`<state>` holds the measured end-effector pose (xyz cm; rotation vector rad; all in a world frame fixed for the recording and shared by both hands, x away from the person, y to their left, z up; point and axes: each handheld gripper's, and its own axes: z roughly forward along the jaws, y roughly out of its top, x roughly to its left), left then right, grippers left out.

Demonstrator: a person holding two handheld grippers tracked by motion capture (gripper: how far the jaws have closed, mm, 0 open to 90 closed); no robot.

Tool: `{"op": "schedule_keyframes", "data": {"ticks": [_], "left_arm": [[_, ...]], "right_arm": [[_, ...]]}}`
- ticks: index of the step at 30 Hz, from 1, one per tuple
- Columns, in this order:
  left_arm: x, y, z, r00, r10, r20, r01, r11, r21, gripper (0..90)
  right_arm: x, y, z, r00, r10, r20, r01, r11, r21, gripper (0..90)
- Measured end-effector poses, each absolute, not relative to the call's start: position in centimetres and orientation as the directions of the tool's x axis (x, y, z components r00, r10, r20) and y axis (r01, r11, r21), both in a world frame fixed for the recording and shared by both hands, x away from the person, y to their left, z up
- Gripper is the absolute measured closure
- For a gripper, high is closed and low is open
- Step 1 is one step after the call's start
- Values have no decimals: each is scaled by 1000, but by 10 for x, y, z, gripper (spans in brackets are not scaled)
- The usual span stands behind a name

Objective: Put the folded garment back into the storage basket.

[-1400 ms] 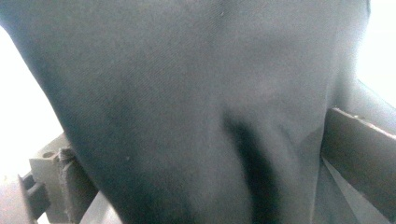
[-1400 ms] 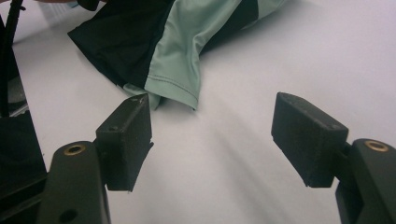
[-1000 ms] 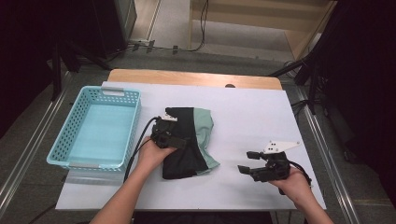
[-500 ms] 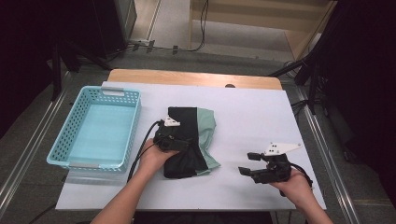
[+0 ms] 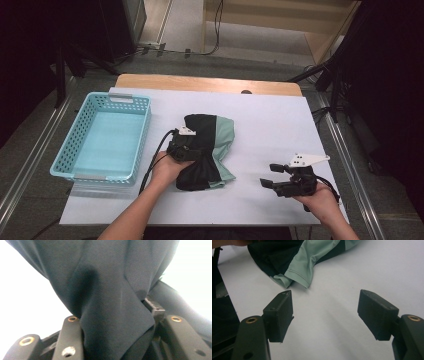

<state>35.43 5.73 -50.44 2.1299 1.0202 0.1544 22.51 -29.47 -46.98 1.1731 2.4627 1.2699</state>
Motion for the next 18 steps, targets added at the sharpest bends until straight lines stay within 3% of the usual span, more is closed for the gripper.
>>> {"op": "schedule_keyframes", "data": {"ticks": [7, 18], "left_arm": [[360, 60, -495, 650, 707, -279, 665, -352, 658, 691], [364, 68, -483, 646, 674, -358, 686, -307, 659, 702]], "right_arm": [[226, -292, -471, -697, 682, 222, 576, 349, 739, 270], [227, -294, -471, -688, 690, 225, 584, 342, 736, 270]]}}
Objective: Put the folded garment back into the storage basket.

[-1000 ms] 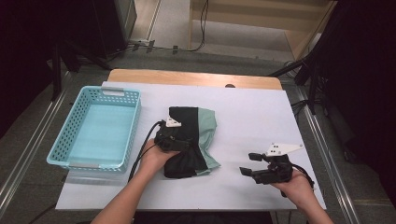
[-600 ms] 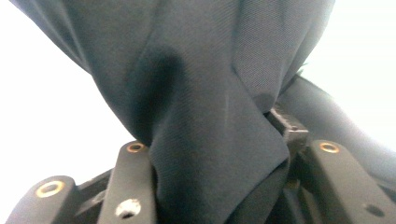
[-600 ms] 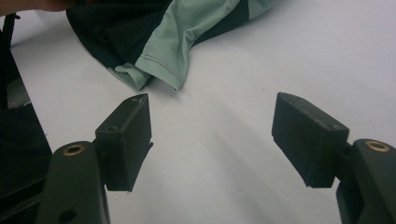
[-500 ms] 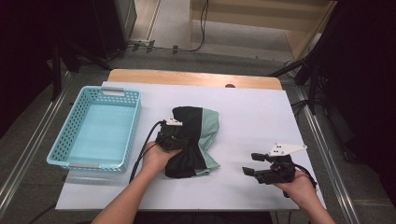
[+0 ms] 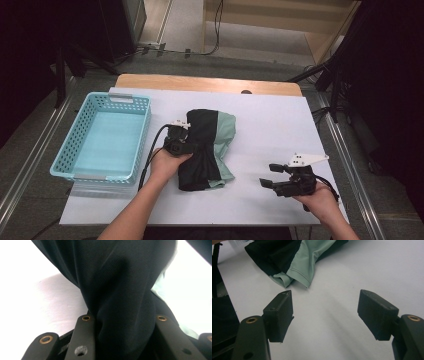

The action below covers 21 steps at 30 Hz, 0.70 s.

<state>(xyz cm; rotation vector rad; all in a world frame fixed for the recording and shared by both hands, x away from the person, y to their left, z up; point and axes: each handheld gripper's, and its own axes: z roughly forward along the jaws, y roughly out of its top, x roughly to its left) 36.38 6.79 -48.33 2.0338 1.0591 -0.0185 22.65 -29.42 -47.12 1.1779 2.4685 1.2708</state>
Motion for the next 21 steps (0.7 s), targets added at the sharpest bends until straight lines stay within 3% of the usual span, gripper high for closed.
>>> {"op": "schedule_keyframes", "data": {"ticks": [21], "left_arm": [[367, 88, -440, 667, 607, -432, 685, -271, 676, 703]], "right_arm": [[228, -293, -473, -681, 695, 229, 593, 342, 729, 270]]}}
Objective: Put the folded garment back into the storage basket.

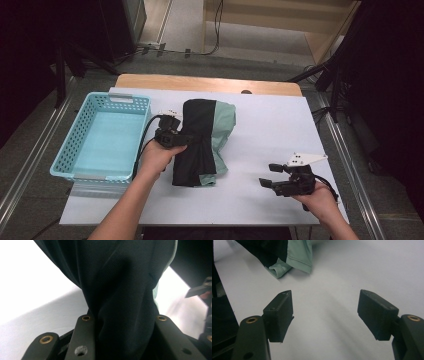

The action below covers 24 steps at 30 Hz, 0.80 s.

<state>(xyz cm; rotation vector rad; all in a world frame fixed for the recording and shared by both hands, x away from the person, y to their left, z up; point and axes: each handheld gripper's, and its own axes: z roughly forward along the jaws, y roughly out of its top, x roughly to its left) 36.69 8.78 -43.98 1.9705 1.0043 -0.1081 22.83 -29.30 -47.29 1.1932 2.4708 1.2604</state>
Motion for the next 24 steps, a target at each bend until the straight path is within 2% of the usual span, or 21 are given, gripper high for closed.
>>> {"op": "schedule_keyframes", "data": {"ticks": [9, 14, 24], "left_arm": [[371, 93, -424, 665, 610, -431, 697, -299, 652, 702], [373, 96, -411, 685, 615, -390, 671, -325, 666, 703], [385, 111, -390, 667, 611, -426, 694, -301, 654, 702]], "right_arm": [[229, -292, -474, -681, 695, 231, 595, 342, 727, 270], [229, -292, -475, -682, 695, 228, 599, 352, 719, 270], [229, -291, -476, -688, 689, 229, 596, 357, 719, 270]]}}
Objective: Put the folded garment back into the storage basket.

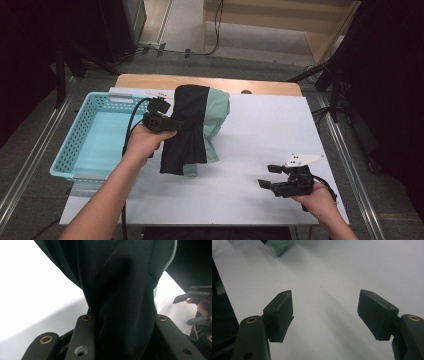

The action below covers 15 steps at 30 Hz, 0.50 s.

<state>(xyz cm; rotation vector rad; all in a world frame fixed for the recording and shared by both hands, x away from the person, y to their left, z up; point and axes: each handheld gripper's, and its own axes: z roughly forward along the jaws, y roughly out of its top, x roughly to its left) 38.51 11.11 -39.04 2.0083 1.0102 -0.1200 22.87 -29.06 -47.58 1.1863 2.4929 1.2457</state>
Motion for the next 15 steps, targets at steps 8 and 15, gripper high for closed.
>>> {"op": "schedule_keyframes", "data": {"ticks": [8, 15], "left_arm": [[391, 125, -374, 665, 606, -437, 695, -286, 660, 702], [395, 135, -364, 660, 617, -429, 699, -293, 653, 702]], "right_arm": [[229, -290, -477, -689, 689, 226, 597, 362, 716, 270], [229, -290, -476, -686, 691, 227, 599, 359, 716, 270]]}}
